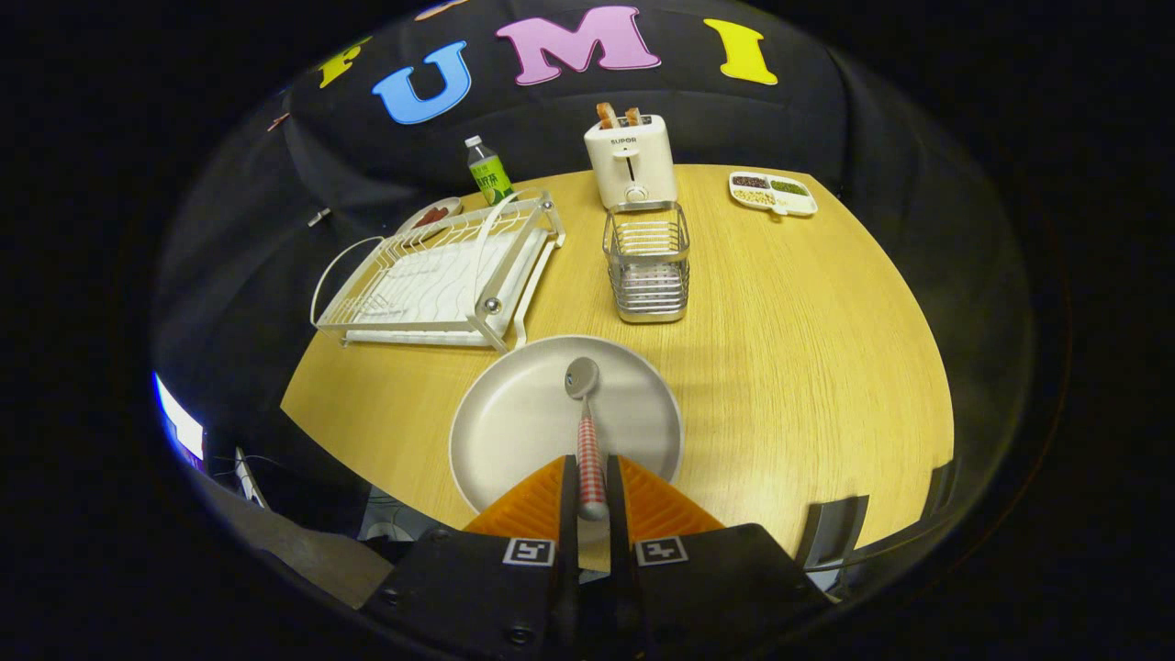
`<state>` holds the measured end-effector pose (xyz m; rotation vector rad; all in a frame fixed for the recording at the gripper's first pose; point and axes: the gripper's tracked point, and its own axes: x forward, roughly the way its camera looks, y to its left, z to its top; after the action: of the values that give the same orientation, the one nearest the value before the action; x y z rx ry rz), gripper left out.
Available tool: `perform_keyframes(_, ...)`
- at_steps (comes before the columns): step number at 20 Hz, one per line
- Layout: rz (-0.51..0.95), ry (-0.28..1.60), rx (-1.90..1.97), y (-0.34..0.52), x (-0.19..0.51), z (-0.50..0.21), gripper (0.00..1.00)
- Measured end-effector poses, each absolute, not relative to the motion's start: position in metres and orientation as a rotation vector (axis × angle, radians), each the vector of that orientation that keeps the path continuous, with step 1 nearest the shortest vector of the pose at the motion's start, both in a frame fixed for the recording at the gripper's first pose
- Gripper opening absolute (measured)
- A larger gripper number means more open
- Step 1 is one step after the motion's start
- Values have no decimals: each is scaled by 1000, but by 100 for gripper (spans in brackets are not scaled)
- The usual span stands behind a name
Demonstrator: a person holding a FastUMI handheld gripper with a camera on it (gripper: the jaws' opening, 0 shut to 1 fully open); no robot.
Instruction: Take the plate from the dish rack, then take the spoon from the basket and place it into the plate.
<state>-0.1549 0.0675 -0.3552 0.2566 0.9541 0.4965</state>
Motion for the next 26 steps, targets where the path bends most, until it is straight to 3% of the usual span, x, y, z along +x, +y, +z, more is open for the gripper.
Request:
perform_keyframes(5,451,973,266,68,-151,-364,23)
perform_keyframes(9,422,972,267,66,-147,-366,48)
perform_keyframes(10,416,974,266,65,-147,-368,64)
perform_keyframes(12,407,978,261,64,-148,-370,80)
perform_keyframes(16,394,972,244,60,-148,-368,97)
perform_keyframes(21,365,910,267,55,-131,-340,99)
perform_keyframes(26,328,737,283,41,-87,-261,99)
